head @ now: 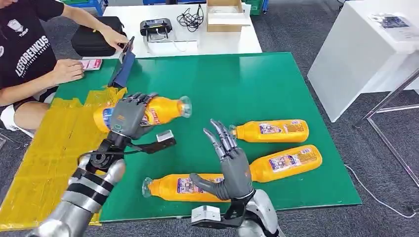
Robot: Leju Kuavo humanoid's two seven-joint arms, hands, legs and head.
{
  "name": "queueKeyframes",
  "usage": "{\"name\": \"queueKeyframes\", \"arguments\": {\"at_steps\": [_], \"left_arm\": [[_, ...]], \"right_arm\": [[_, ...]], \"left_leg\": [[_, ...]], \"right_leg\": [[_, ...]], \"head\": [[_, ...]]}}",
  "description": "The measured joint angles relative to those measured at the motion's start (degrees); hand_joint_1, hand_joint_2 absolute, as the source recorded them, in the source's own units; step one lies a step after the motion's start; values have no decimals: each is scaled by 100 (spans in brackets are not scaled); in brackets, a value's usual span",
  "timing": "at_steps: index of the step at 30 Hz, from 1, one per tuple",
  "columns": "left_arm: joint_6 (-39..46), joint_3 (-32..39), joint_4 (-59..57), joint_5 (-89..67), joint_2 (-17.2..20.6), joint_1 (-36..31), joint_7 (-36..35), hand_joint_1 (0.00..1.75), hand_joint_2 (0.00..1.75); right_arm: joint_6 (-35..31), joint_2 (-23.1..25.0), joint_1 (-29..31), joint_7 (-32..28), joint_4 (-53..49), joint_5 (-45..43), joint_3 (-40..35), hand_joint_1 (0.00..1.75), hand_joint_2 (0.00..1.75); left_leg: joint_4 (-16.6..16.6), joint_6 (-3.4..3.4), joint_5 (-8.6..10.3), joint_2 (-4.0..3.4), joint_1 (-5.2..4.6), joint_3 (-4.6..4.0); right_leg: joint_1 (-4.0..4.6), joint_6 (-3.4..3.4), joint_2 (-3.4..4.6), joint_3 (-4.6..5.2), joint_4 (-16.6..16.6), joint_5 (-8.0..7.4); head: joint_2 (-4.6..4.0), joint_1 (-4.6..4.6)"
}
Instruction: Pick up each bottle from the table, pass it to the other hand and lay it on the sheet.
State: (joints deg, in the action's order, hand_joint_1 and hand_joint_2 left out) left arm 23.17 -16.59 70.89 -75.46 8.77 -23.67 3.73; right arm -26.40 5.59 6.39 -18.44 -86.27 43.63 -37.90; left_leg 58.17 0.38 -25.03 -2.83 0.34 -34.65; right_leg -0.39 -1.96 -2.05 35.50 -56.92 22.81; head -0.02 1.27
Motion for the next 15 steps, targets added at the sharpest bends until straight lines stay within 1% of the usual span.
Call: {"name": "queueKeyframes", "arguments": {"at_steps": [2,3,6,12,15], "left_arm": [[-127,92,-376,-111,184,-117,-76,175,175],[-220,168,-699,-191,345,-151,-148,175,175],[-273,321,-1346,-244,535,-235,-227,175,175],[-428,634,-2395,-102,644,-393,-299,175,175],[-596,749,-2777,188,642,-474,-142,175,175]], "right_arm": [[188,-68,-16,203,-61,276,22,0,175],[412,-135,-19,386,-74,549,18,0,175],[899,-280,-9,647,-74,916,-70,0,175],[1699,-533,131,1085,159,1199,-365,0,175],[1945,-629,240,1337,489,1311,-487,0,175]], "left_leg": [[0,0,0,1,3,0],[0,0,0,2,8,-1],[0,-1,-1,2,8,-7],[0,-1,-1,10,7,-17],[0,-1,-1,10,7,-16]], "right_leg": [[0,0,0,1,-2,0],[0,0,0,1,-2,1],[-1,0,0,5,-2,1],[-1,-1,-5,10,0,2],[-2,-1,-5,10,0,2]], "head": [[0,0],[0,2],[0,0],[0,0],[0,0]]}}
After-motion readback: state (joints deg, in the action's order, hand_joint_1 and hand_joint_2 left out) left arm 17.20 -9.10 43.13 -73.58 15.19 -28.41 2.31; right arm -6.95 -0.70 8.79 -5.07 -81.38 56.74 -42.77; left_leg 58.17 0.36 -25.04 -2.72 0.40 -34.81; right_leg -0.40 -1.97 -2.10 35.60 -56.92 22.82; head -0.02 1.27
